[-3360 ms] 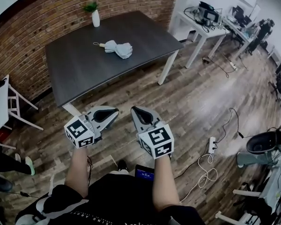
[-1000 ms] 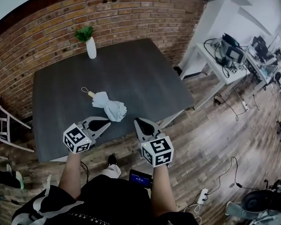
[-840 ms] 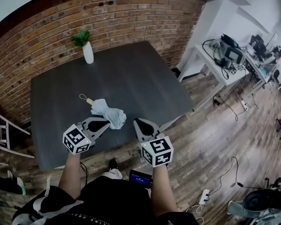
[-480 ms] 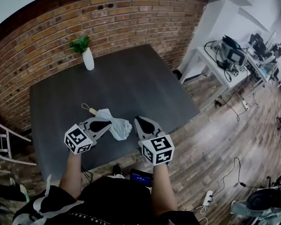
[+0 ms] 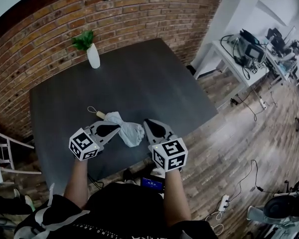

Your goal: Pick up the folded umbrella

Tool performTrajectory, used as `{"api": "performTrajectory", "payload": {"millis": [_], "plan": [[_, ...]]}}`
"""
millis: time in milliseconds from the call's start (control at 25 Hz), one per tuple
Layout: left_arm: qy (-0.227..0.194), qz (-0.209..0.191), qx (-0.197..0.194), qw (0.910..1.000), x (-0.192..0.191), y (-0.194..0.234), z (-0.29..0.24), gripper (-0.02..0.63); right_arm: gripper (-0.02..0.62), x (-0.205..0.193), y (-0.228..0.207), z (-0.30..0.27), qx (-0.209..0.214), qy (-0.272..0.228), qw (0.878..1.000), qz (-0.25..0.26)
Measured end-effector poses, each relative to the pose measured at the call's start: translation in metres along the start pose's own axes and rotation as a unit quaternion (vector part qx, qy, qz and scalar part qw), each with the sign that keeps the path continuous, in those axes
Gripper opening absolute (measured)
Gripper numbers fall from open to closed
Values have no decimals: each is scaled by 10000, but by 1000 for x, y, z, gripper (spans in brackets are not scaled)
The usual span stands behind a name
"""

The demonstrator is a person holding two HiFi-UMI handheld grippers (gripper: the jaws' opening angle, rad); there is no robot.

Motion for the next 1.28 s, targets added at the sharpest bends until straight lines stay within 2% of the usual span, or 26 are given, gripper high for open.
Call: {"api": "performTrajectory", "payload": {"millis": [480,960,1160,1280], "plan": [[-170,232,84,9996,3,10,-16,2,9,6,-13,-14,233,34,9997,3],[-253,396,0,9989,3,9,-21,2,9,4,-12,-14,257,56,9997,-2],[-204,269,-54,9994,4,8,-23,2,9,3,-12,-12,231,68,9997,-4],[30,-95,-217,9997,4,8,-25,2,9,1,-12,-11,229,92,9997,-24]]}}
Point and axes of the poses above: the fingertips, and each gripper's own axes: z backward along the fingers, y to its left, x out of its top, the point moved 6 cm from there along z, backward along the fingers, and after that the axes turned 5 degrees about x, right-handed, at the moved point
